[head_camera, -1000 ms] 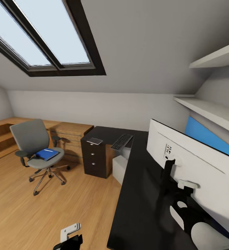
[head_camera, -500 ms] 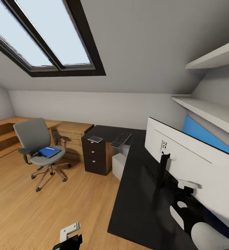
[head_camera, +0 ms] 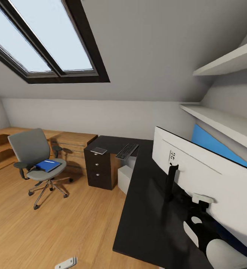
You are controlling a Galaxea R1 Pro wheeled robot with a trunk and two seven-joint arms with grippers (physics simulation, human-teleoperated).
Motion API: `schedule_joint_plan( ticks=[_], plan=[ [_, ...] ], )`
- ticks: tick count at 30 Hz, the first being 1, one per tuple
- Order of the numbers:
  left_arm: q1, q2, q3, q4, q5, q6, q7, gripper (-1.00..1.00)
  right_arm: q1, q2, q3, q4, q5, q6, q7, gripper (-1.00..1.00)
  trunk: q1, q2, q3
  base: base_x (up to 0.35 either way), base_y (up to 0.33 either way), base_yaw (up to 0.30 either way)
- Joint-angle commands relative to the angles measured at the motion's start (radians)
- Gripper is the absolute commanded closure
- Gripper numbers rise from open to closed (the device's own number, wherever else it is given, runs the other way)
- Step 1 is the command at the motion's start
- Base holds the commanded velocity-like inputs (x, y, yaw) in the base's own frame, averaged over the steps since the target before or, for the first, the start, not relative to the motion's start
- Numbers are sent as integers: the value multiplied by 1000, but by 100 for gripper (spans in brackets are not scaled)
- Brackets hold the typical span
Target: In the bedroom, organize the workspace by keeping the computer under the desk, ensuring the monitor is on the desk, placing the keyboard on the desk next to the monitor, placing the mouse on the desk next to the keyboard, moving the folder from the swivel chair onto the desk next to the mouse, stacking the notebook on top of the folder with the pen on top of the notebook, and positioning the swivel chair next to the desk.
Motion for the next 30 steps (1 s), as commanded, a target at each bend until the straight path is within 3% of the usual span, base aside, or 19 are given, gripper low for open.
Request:
schedule_joint_plan(
  ticks=[1, 10, 30],
  plan=[
    [-1, 2, -6, 10, 6, -14, 4, -100, -1, -1, 8, 0, -10, -4, -5, -100, 0, -1, -1, 0, 0, -148],
    [-1, 4, -8, 32, 3, -41, -4, -100, -1, -1, 7, 1, -10, -5, -6, -100, 0, -1, 1, 9, 0, -43],
    [-1, 20, -1, 38, 3, -42, -4, -100, -1, -9, -2, 9, -19, 2, -5, -100, 0, -1, 1, 116, -29, 0]
  ],
)
